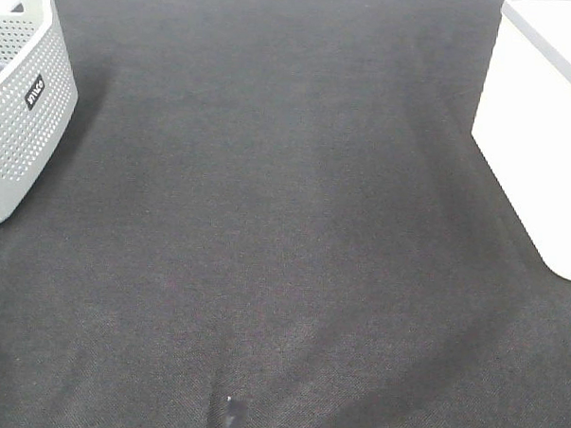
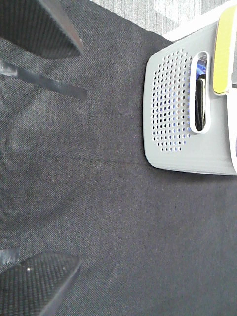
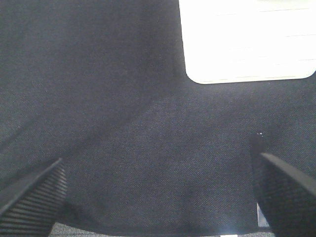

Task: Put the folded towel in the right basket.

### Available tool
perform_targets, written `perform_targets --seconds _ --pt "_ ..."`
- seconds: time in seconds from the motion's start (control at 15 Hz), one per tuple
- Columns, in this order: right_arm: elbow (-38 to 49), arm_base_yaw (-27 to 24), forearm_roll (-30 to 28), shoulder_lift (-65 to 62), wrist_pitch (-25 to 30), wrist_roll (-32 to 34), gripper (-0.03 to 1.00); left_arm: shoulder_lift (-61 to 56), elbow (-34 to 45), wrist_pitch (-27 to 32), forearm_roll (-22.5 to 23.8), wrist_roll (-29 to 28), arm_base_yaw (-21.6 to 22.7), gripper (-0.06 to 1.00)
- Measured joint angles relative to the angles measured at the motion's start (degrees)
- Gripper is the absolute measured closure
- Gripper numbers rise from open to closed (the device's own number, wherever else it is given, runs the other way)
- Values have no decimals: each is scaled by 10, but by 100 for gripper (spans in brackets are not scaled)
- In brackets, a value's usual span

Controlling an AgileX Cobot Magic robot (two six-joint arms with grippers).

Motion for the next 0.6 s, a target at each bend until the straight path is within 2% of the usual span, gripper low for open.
perform_targets --seconds 0.27,0.6 --pt "1 0 38 0 0 -42 1 0 0 0 0 0 0 -4" --pt "2 0 42 0 0 -52 1 0 0 0 0 0 0 -4"
